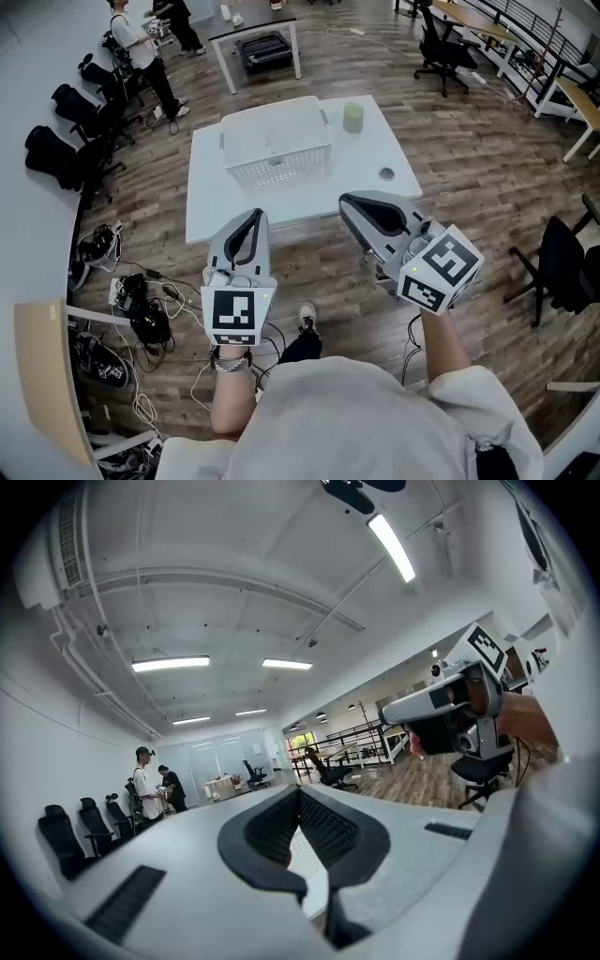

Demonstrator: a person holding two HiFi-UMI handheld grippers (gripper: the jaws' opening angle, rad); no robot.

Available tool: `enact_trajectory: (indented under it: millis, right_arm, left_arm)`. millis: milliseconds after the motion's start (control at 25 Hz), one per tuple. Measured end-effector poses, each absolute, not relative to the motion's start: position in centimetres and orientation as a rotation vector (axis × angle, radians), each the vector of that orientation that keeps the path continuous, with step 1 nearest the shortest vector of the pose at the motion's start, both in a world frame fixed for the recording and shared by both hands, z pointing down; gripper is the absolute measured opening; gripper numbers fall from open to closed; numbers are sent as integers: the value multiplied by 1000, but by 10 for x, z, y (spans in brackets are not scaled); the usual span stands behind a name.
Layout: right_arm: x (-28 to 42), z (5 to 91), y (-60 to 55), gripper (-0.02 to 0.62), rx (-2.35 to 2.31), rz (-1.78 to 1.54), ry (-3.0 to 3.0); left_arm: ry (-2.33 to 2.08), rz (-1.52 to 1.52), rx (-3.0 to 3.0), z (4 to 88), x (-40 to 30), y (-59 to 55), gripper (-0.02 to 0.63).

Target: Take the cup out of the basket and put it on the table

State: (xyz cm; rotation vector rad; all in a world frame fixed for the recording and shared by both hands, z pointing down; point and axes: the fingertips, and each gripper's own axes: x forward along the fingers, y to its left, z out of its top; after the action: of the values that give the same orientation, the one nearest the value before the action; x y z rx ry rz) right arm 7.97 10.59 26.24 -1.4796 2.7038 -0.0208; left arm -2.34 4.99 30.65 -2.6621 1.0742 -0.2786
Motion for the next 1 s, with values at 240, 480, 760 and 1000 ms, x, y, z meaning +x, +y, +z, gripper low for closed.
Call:
enact_trajectory:
  millis: [240, 480, 760, 1000]
  right_arm:
    - [91, 266, 73, 17, -1537, 47, 2690]
    - [98, 266, 31, 17, -1610, 42, 2667]
    - [95, 271, -31, 17, -1644, -20, 2639]
    - [82, 271, -80, 18, -1668, -10, 2652]
  left_arm:
    - [1082, -284, -2672, 315, -17, 15, 0]
    - [1029, -313, -2714, 318, -13, -19, 0]
    - [1011, -316, -2737, 322, -17, -73, 0]
    - [1011, -324, -2757, 327, -30, -123, 0]
